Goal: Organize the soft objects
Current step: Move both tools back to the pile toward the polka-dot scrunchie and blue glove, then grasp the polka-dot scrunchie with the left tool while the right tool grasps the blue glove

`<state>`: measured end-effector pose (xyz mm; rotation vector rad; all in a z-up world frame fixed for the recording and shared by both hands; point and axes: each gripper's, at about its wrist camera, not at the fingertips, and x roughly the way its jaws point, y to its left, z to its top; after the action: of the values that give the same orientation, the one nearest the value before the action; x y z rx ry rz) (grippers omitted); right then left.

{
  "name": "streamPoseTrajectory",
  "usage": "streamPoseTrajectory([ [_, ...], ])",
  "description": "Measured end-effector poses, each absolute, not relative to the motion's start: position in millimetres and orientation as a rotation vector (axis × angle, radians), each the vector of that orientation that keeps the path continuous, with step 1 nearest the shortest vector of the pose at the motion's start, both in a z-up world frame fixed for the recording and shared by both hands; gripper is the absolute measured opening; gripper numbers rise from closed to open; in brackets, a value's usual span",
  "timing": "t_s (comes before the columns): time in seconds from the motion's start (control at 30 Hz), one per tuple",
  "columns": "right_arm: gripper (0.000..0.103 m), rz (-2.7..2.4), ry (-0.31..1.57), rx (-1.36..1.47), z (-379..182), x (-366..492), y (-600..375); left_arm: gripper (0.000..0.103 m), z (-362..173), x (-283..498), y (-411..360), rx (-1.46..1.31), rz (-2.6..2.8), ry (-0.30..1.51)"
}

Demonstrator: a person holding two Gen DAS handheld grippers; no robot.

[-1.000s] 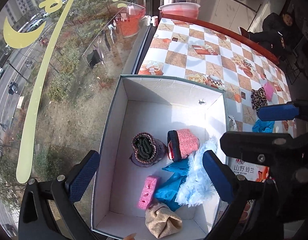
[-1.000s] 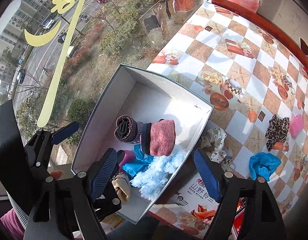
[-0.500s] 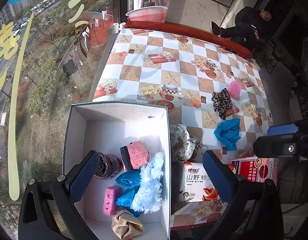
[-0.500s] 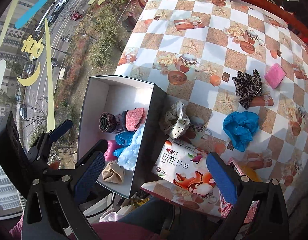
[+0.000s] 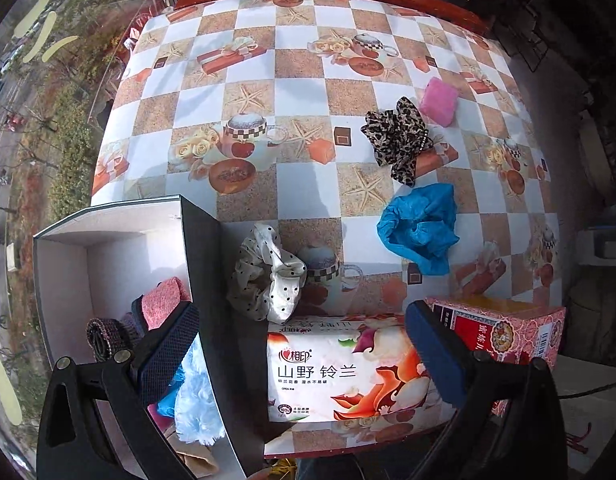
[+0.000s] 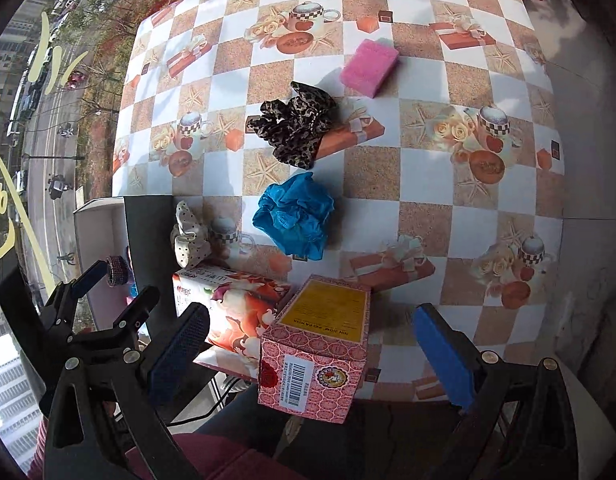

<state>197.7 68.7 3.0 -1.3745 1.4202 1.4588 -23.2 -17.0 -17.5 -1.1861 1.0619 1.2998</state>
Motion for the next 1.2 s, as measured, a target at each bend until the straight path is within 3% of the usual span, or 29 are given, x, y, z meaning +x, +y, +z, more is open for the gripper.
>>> streamPoseTrajectory([
  [0.3,0.102,1.492,1.387,-1.552,-86,168,100,0.103,-84,-13,18,-1.306,1.314,1.288],
  [0.63,0.102,1.459,1.209,-1.768,-151,139,112,0.103,-131,-23,33,-1.501,1.257,1.38],
  [1.03,0.102,1.343,1.105,-1.641,-151,212,117,0.103,-150,7,34,-1.565,1.057,1.257],
  [1.2,0.102,1.275,1.172,-1.527,-141,264,114,0.103,-102,36,34,-1.37,1.092,1.176],
])
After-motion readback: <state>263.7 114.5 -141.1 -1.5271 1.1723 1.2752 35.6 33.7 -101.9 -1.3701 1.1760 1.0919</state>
